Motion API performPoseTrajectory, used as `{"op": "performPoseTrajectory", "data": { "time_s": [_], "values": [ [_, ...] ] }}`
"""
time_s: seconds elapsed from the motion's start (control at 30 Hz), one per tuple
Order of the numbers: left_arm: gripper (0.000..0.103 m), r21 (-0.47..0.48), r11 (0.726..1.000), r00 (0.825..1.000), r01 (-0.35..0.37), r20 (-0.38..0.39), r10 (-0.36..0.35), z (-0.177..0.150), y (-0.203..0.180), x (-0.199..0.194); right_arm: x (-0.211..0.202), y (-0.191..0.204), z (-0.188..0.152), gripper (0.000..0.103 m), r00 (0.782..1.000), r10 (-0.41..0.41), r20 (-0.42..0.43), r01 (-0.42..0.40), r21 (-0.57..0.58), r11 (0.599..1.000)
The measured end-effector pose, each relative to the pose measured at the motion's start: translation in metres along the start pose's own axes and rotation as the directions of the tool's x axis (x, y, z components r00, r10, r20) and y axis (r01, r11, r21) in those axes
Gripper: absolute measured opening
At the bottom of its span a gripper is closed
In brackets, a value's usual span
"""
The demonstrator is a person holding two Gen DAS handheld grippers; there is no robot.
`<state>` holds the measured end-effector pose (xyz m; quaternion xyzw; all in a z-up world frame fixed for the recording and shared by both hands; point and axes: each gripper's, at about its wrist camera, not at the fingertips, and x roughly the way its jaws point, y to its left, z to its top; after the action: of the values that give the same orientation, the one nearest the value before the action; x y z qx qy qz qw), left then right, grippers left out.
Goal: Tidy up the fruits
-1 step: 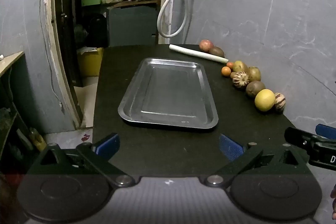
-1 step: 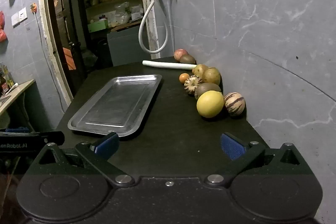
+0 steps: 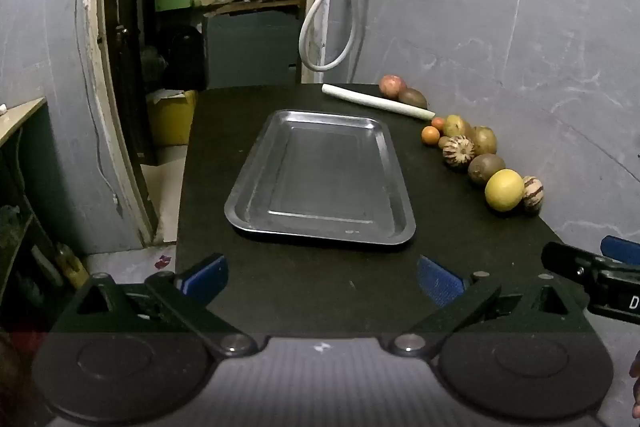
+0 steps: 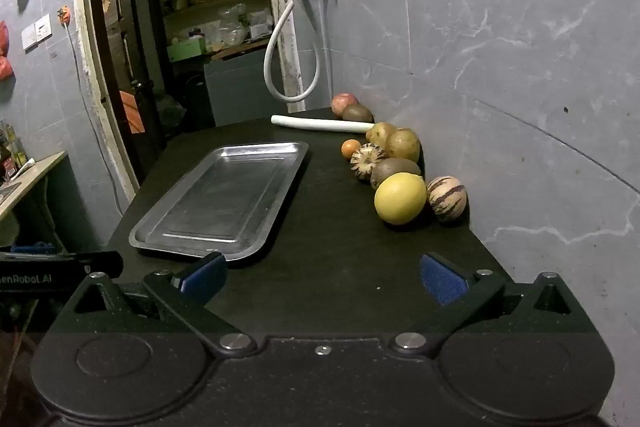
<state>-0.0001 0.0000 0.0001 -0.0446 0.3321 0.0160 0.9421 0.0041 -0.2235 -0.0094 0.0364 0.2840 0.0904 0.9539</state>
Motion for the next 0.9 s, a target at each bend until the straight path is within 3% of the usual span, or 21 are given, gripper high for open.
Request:
{"op": "performPoseTrajectory", "data": {
  "time_s": [0.9],
  "values": [
    [0.103, 0.01, 1.0, 0.999, -0.015, -0.038, 0.015, -0.001, -0.004, 0.007, 0.01, -0.009, 0.001, 0.102, 1.0, 0.017, -0.024, -0.017, 0.014, 1.0]
  ]
}}
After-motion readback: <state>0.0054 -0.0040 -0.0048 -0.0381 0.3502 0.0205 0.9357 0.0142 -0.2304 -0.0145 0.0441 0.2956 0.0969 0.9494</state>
